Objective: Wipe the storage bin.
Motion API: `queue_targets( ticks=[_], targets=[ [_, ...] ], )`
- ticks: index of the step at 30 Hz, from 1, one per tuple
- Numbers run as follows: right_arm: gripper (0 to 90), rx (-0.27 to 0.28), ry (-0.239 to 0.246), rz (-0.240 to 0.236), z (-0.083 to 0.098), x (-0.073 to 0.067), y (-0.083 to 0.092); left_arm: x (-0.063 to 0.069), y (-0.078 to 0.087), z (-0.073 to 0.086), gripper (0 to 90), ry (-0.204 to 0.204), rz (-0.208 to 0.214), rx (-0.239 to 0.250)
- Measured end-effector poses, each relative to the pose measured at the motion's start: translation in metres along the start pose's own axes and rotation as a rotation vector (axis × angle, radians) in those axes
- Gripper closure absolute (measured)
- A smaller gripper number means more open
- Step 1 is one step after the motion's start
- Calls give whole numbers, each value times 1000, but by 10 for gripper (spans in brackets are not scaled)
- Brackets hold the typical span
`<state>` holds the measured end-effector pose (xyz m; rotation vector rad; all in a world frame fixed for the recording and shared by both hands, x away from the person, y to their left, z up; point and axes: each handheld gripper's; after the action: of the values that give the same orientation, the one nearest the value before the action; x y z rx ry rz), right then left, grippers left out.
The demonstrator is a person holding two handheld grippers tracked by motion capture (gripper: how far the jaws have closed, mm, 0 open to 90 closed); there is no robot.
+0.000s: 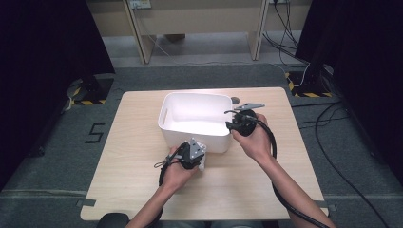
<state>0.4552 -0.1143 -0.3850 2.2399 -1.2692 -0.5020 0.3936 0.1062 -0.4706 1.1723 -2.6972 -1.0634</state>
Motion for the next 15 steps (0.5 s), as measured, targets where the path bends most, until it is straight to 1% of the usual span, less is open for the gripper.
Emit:
queue_targets(
  ticks=[2, 5, 7, 11, 15],
  targets=[
    [696, 1, 0, -1, 0, 0, 0, 0, 2, -3, 750, -8, -1, 3],
    [696, 1, 1, 0, 0, 0, 0, 0, 6, -6, 750, -4, -5, 19],
    [696, 1, -1, -1, 0, 0, 0, 1, 7, -7, 750, -5, -7, 24],
    [696, 2, 1, -1, 0, 0, 0, 0, 14, -15, 750, -13, -9, 42],
    [696, 1, 2, -1, 0, 0, 0, 0, 17, -20, 750, -14, -9, 58]
  ],
)
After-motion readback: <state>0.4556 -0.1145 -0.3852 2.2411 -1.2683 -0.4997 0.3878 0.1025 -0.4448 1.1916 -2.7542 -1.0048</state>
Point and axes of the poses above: each handheld gripper's, and its own axes: y roughly backward along the jaws, z roughly out of its underside, x roughly to its right, and after that the axes turned 4 degrees about x, right-handed
